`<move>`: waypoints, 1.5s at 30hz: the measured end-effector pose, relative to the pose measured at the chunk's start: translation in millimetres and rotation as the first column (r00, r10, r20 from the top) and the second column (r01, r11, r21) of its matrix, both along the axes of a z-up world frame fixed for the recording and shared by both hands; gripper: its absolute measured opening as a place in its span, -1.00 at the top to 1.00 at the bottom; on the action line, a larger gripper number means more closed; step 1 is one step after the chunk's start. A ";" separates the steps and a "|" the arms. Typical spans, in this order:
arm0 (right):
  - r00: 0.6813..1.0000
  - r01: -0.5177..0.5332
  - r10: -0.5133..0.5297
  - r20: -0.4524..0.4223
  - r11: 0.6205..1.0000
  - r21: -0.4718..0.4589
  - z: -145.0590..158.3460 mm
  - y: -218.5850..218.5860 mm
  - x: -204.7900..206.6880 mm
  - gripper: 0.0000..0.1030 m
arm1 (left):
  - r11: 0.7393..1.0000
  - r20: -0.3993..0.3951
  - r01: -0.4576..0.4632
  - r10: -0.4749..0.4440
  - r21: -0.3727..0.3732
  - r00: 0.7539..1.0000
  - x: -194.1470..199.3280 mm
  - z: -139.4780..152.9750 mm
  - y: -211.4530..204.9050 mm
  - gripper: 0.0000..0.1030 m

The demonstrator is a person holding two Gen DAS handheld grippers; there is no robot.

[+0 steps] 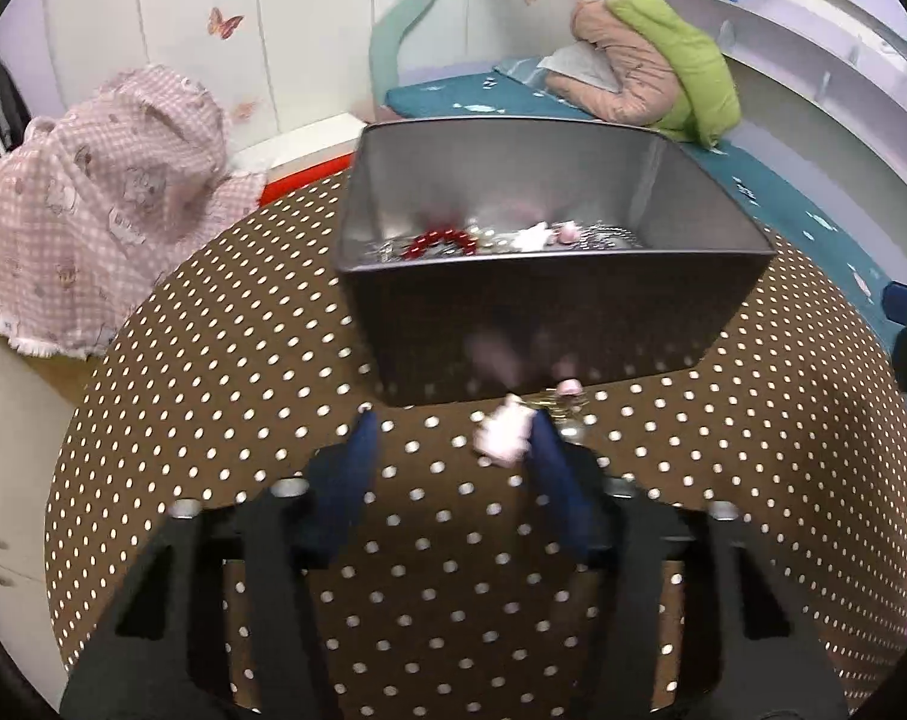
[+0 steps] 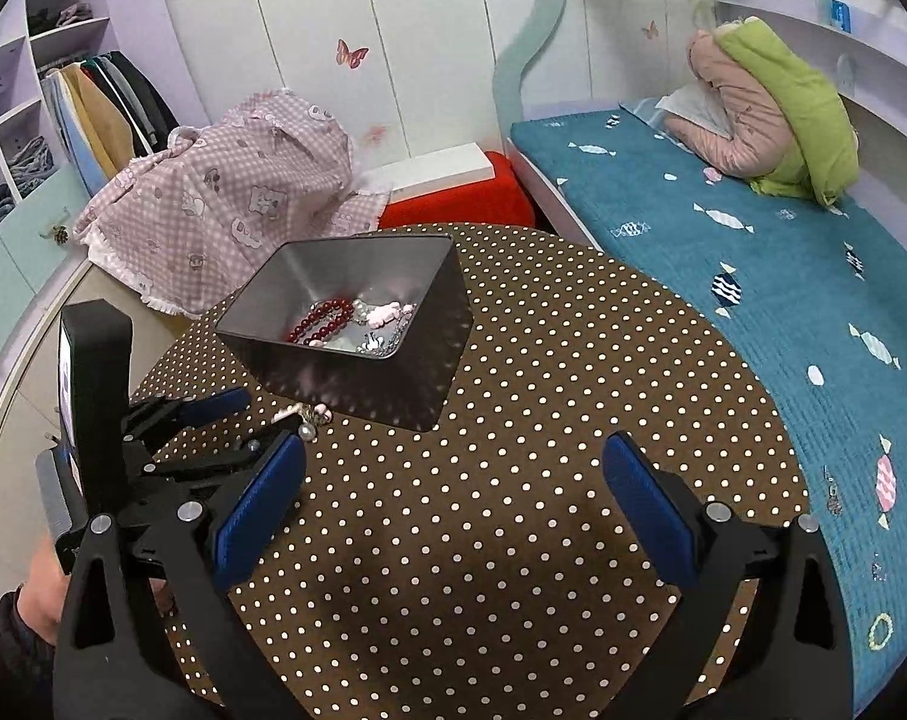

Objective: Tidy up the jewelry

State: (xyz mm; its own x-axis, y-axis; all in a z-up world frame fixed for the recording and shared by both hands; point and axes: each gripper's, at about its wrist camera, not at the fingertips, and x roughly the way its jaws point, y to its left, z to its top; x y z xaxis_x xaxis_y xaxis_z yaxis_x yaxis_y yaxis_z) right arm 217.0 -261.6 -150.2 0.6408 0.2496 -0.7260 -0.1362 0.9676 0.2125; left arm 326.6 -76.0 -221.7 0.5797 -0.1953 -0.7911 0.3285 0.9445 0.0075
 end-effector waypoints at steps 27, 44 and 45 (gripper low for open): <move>0.956 -0.288 0.283 -0.084 0.956 -0.053 -42.4 100.2 8.1 -0.85 | 0.982 0.022 -0.080 0.085 -0.171 0.996 -83.4 35.0 84.5 0.70; 0.922 -0.384 0.386 -0.035 0.900 -0.204 -59.2 154.5 29.0 0.42 | 0.968 0.004 -0.177 0.181 -0.177 0.984 -93.3 30.0 111.8 0.70; 0.922 -0.383 0.385 -0.034 0.900 -0.207 -59.4 153.3 27.9 0.54 | 0.968 0.004 -0.176 0.180 -0.178 0.984 -93.3 30.3 111.3 0.70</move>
State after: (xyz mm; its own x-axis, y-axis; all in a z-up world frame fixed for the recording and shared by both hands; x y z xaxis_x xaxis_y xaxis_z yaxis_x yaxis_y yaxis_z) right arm 244.8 -108.2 -209.7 0.5309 0.3234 -0.7833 -0.5071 0.8618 0.0121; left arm 233.2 35.3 -191.3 0.6331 -0.2228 -0.7413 0.1562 0.9748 -0.1596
